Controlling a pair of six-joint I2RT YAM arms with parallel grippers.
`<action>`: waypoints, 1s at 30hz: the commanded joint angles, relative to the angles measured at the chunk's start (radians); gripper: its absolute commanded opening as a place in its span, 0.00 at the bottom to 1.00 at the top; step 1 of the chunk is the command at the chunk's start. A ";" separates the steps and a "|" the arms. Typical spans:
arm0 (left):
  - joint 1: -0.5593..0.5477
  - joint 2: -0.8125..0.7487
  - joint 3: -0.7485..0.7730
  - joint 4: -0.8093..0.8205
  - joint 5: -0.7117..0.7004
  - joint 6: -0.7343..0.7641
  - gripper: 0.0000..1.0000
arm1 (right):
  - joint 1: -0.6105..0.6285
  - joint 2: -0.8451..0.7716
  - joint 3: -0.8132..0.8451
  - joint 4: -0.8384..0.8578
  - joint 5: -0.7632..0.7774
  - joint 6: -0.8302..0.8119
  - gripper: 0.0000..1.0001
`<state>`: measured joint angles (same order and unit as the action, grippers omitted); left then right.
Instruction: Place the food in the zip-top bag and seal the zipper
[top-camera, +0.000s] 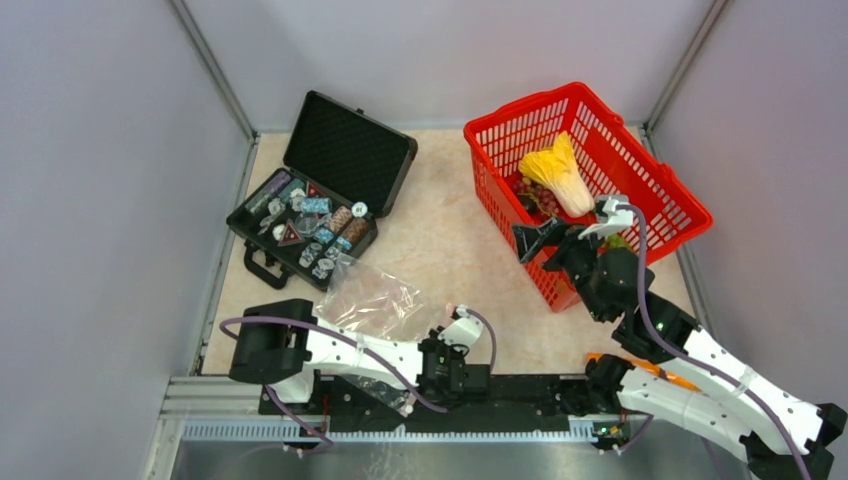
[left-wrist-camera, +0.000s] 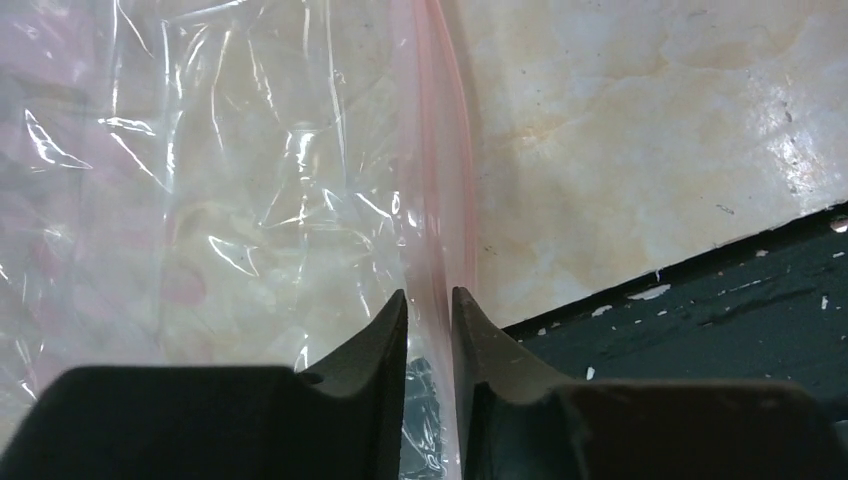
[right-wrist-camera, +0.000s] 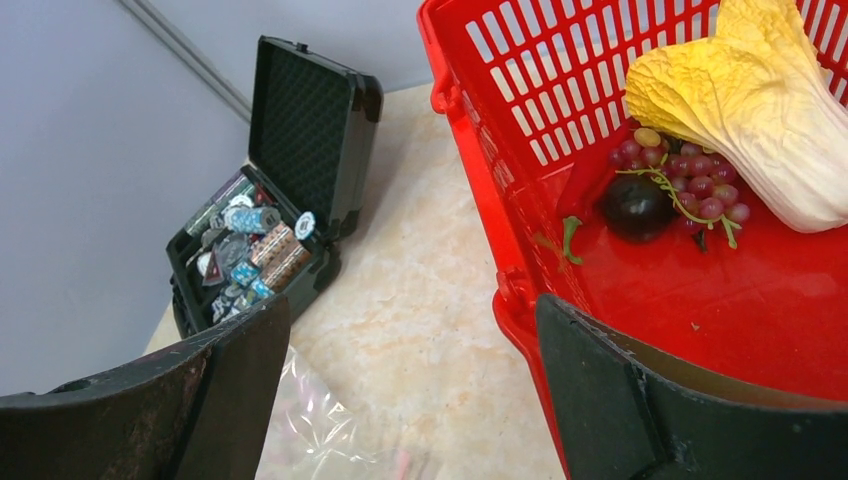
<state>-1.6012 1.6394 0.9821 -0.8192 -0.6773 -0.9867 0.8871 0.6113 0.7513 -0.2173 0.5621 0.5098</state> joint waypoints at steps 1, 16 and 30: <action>-0.004 -0.025 0.033 -0.037 -0.068 -0.037 0.20 | -0.004 -0.007 -0.001 0.004 0.021 0.006 0.90; 0.132 -0.386 0.010 -0.055 -0.209 0.060 0.00 | -0.004 0.050 0.138 -0.082 -0.350 -0.028 0.85; 0.420 -0.580 0.056 0.236 -0.171 0.449 0.00 | -0.004 0.439 0.237 -0.021 -0.607 0.121 0.86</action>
<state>-1.2217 1.0328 0.9833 -0.6727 -0.8570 -0.6636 0.8871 0.9524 0.9188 -0.2996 0.0479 0.5709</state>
